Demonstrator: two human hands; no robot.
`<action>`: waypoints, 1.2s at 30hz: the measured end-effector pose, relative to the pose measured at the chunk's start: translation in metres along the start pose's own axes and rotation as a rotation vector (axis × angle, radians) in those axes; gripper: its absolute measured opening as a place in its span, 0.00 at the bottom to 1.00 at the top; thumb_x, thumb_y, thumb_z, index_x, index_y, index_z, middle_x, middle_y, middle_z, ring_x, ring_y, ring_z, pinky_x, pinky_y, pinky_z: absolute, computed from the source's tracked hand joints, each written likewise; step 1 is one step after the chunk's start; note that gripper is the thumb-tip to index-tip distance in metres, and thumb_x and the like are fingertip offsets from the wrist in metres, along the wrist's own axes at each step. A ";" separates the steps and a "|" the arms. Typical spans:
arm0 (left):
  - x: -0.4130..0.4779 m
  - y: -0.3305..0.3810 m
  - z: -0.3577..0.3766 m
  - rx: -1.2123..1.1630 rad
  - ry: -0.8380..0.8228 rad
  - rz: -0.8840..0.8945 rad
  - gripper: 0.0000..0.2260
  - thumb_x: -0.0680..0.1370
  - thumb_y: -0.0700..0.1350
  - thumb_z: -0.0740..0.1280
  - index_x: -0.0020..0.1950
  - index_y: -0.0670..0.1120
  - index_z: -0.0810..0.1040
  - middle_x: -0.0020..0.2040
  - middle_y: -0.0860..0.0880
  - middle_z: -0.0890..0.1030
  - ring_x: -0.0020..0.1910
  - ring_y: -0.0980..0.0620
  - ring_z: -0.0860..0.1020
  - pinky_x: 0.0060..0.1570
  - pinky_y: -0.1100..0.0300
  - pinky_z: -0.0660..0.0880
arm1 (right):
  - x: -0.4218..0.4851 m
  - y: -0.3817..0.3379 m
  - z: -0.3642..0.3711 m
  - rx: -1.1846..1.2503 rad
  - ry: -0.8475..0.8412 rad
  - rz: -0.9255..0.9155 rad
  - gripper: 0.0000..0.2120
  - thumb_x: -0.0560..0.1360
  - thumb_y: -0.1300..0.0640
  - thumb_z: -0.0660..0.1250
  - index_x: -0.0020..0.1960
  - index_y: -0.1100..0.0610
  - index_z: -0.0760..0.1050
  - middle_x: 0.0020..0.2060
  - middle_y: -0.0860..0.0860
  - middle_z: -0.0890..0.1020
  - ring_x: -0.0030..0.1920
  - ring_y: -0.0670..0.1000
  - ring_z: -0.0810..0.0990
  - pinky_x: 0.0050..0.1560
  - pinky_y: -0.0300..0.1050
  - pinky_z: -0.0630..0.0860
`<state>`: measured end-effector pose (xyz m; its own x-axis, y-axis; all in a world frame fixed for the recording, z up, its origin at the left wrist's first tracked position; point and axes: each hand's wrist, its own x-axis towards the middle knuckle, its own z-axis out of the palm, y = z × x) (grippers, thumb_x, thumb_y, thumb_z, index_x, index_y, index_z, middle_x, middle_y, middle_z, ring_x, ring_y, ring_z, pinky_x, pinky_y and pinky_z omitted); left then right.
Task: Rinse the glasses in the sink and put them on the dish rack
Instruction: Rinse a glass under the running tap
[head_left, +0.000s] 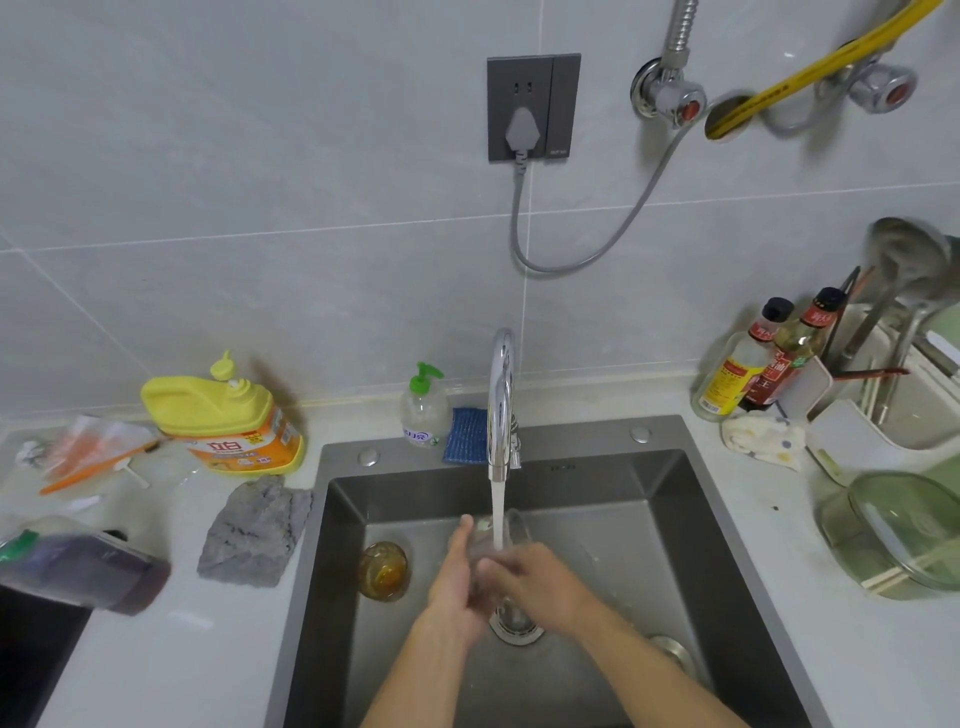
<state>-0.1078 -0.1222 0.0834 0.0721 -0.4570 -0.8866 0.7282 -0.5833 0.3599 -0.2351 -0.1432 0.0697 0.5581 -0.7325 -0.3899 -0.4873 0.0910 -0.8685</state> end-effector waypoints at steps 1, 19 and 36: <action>0.001 -0.001 0.000 -0.008 -0.006 0.007 0.24 0.76 0.54 0.76 0.55 0.33 0.81 0.46 0.33 0.87 0.49 0.38 0.86 0.57 0.44 0.82 | 0.001 -0.002 0.001 0.119 0.031 0.012 0.09 0.82 0.53 0.66 0.58 0.47 0.84 0.47 0.44 0.88 0.51 0.42 0.85 0.66 0.53 0.78; 0.013 -0.023 0.004 0.271 0.042 0.034 0.29 0.80 0.67 0.63 0.60 0.42 0.83 0.54 0.37 0.86 0.49 0.42 0.85 0.49 0.48 0.85 | 0.014 0.008 0.011 0.460 0.390 0.121 0.51 0.59 0.33 0.80 0.75 0.47 0.63 0.70 0.47 0.72 0.69 0.50 0.73 0.69 0.48 0.73; 0.004 -0.018 0.007 0.097 -0.159 0.045 0.20 0.82 0.56 0.67 0.48 0.41 0.89 0.47 0.40 0.88 0.44 0.43 0.87 0.46 0.49 0.82 | 0.005 0.021 0.020 0.489 0.329 0.146 0.23 0.78 0.55 0.72 0.69 0.38 0.73 0.71 0.46 0.76 0.72 0.47 0.74 0.75 0.50 0.69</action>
<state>-0.1249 -0.1181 0.0755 -0.0108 -0.5797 -0.8148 0.6570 -0.6184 0.4313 -0.2292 -0.1319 0.0436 0.2334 -0.8522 -0.4683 -0.1344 0.4487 -0.8835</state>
